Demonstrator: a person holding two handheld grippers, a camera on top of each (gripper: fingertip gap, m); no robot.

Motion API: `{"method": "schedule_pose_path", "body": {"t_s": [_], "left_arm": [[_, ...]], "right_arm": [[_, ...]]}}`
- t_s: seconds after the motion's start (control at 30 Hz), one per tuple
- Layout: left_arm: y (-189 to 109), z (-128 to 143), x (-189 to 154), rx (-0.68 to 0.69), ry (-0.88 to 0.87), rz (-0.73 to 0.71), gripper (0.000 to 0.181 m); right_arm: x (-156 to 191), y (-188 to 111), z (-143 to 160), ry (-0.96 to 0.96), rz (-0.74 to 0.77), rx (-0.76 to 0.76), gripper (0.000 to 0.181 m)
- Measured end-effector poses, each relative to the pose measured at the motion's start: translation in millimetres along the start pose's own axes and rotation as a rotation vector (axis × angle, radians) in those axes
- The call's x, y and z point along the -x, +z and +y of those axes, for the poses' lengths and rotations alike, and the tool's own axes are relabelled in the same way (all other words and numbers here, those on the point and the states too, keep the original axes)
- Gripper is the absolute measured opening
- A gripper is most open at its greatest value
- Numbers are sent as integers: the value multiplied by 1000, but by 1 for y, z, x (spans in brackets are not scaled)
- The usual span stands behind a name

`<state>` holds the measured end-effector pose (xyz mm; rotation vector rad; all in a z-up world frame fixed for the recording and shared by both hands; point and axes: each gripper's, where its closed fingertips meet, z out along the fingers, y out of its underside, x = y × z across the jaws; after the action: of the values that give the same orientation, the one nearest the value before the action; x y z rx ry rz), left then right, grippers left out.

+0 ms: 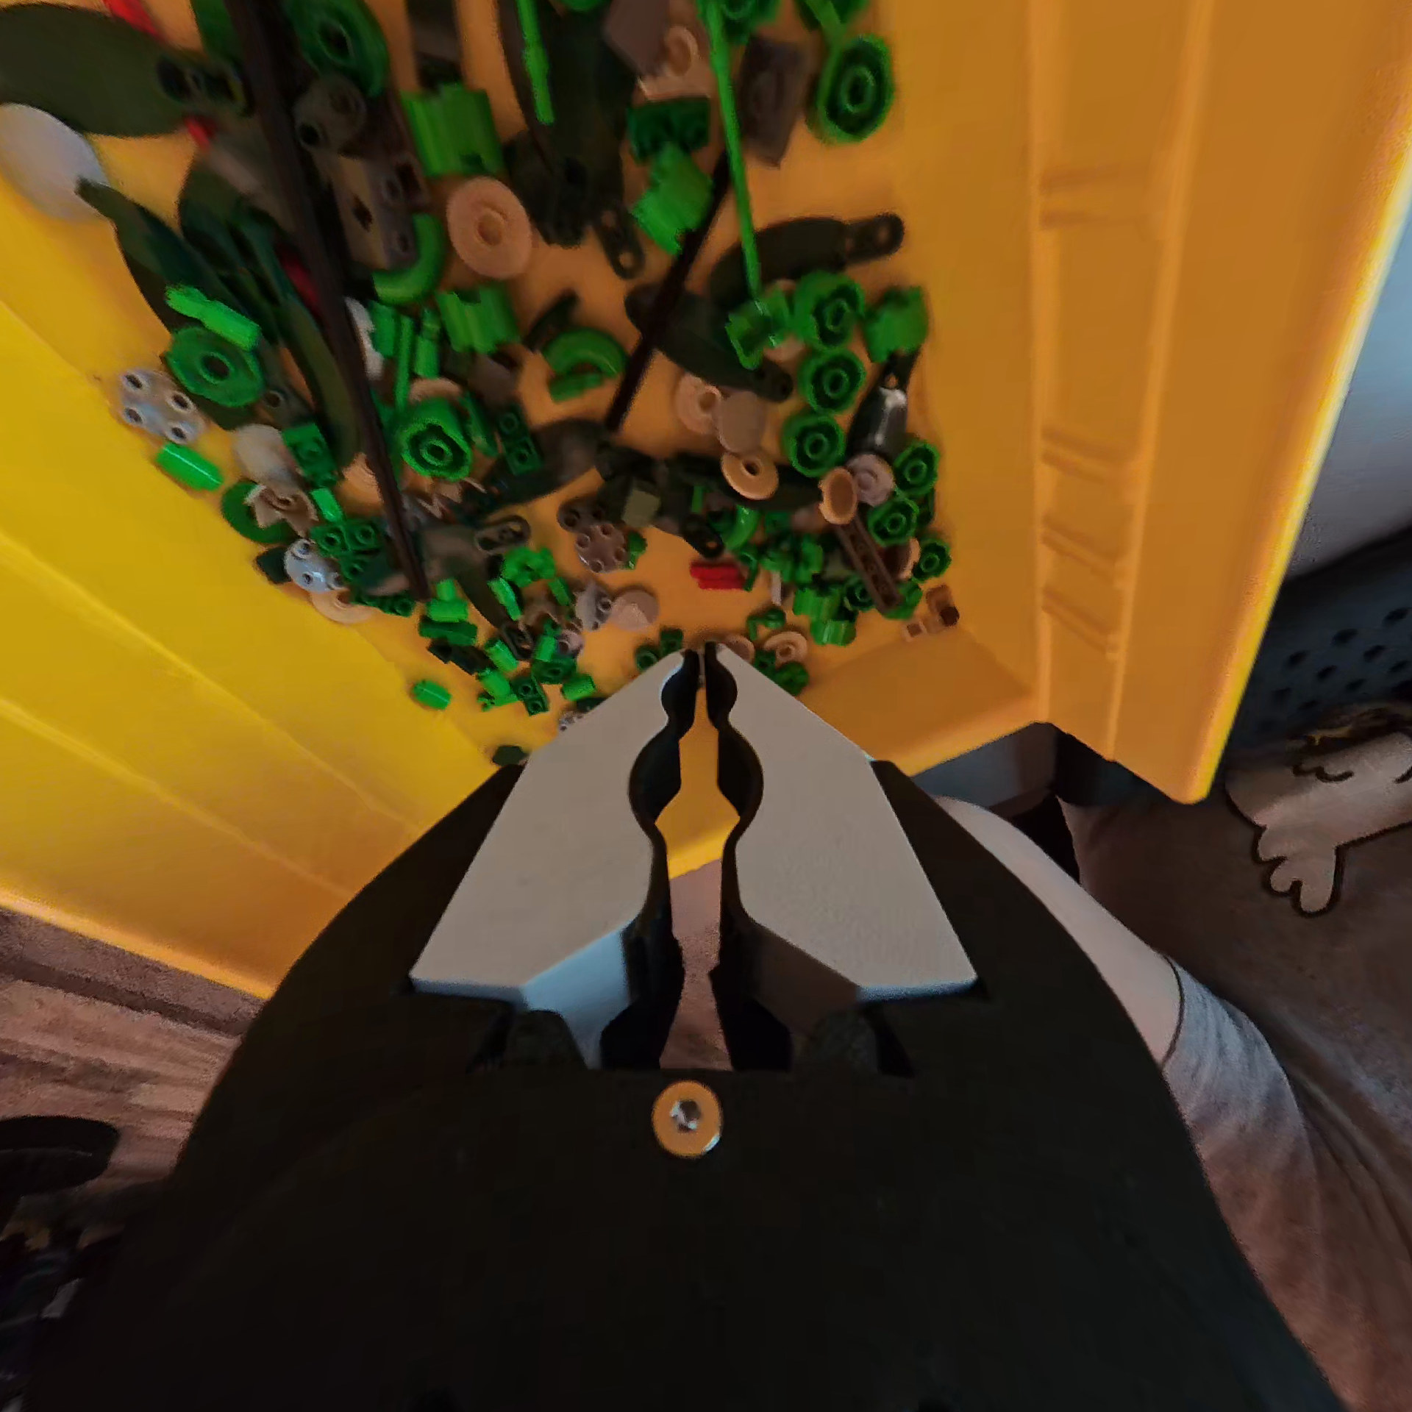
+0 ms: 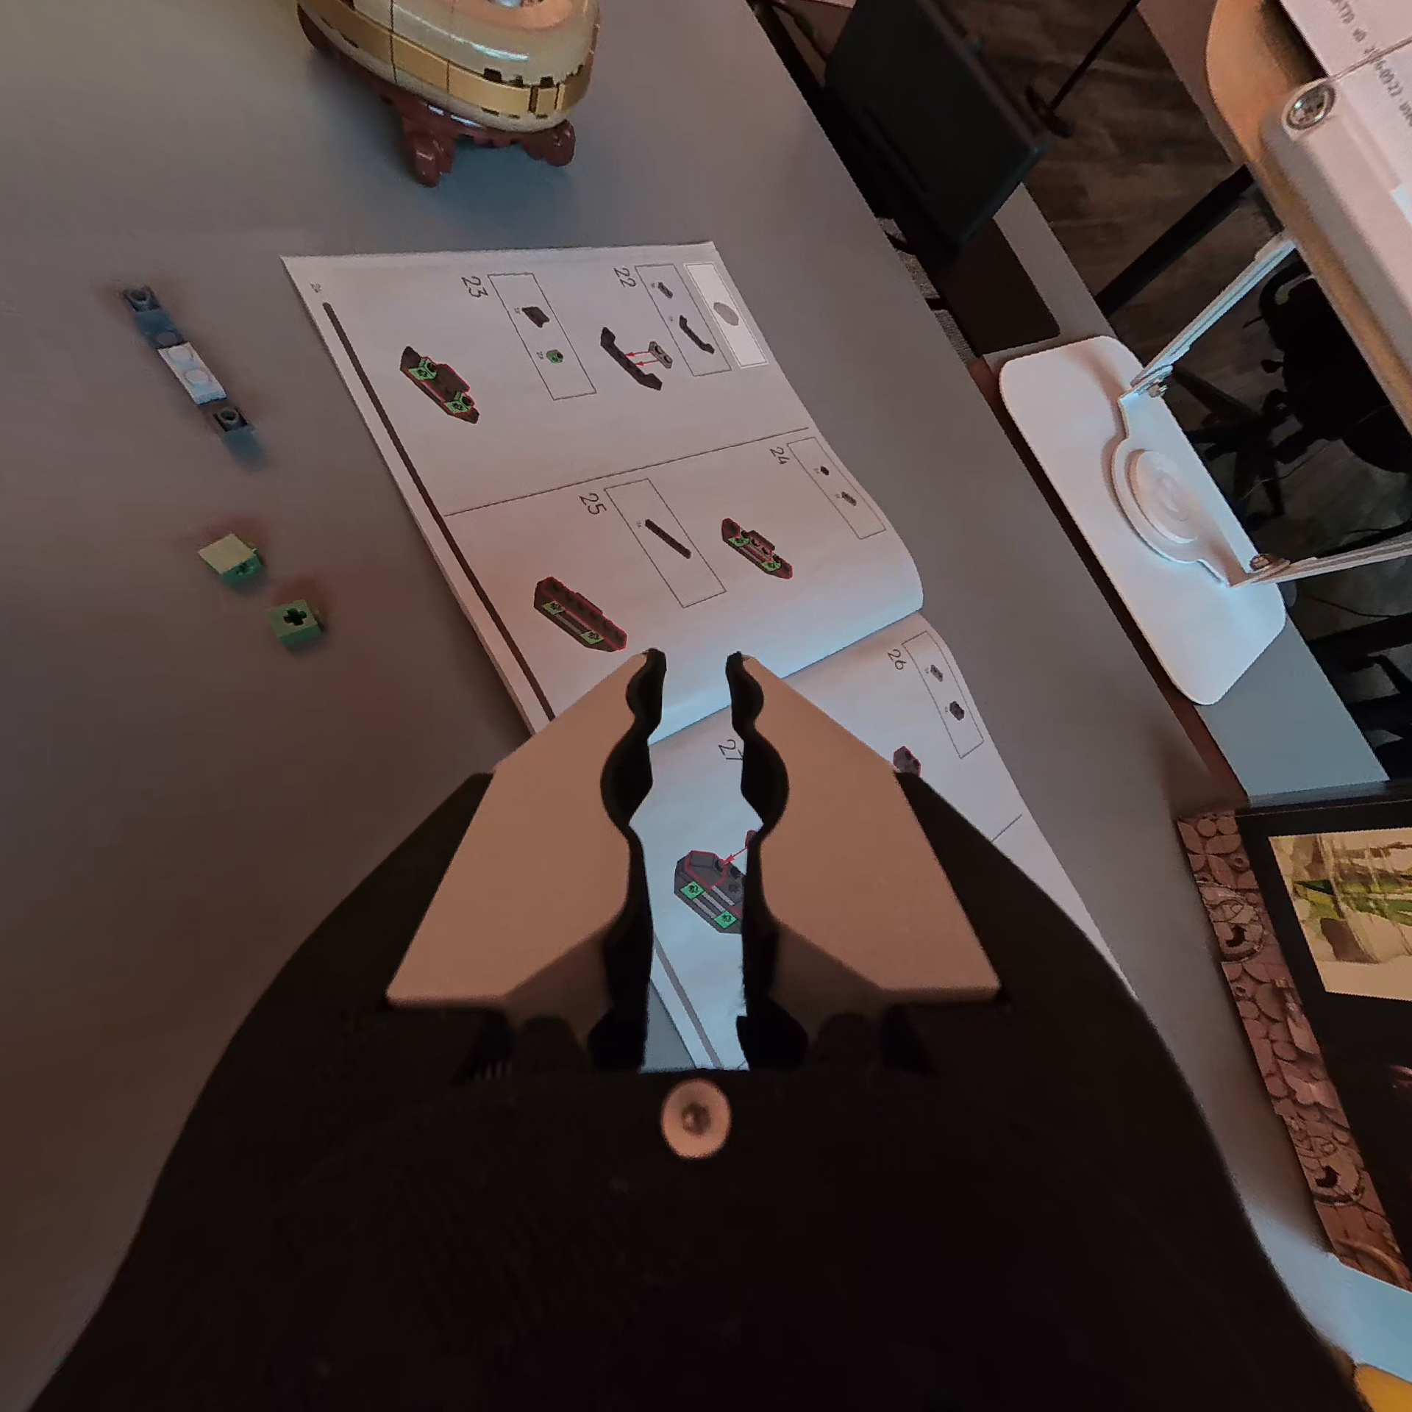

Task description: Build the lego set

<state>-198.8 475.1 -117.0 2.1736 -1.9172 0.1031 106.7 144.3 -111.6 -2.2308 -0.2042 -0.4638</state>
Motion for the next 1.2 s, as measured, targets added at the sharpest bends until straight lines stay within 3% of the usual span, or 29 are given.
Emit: {"method": "schedule_pose_path", "body": {"t_s": [0.1,0.27,0.37,0.53,0.6,0.77,1.2], "left_arm": [[0,-13,6,-21,-37,8,4],[2,-24,20,-28,-75,-26,31],[2,-34,28,-47,-94,-27,34],[-2,-54,10,-106,-17,67,25],[-7,-66,-13,-155,129,121,14],[-1,-88,-32,-217,477,34,5],[21,-95,-26,-157,498,65,3]], "right_arm": [[-1,-1,1,-7,7,1,15],[-2,-1,0,-17,15,-4,15],[-1,0,2,-37,15,4,15],[1,1,2,-62,16,14,15],[1,1,2,-63,16,13,15],[-1,-1,3,-60,22,13,15],[-1,-4,5,-84,24,28,15]]}}
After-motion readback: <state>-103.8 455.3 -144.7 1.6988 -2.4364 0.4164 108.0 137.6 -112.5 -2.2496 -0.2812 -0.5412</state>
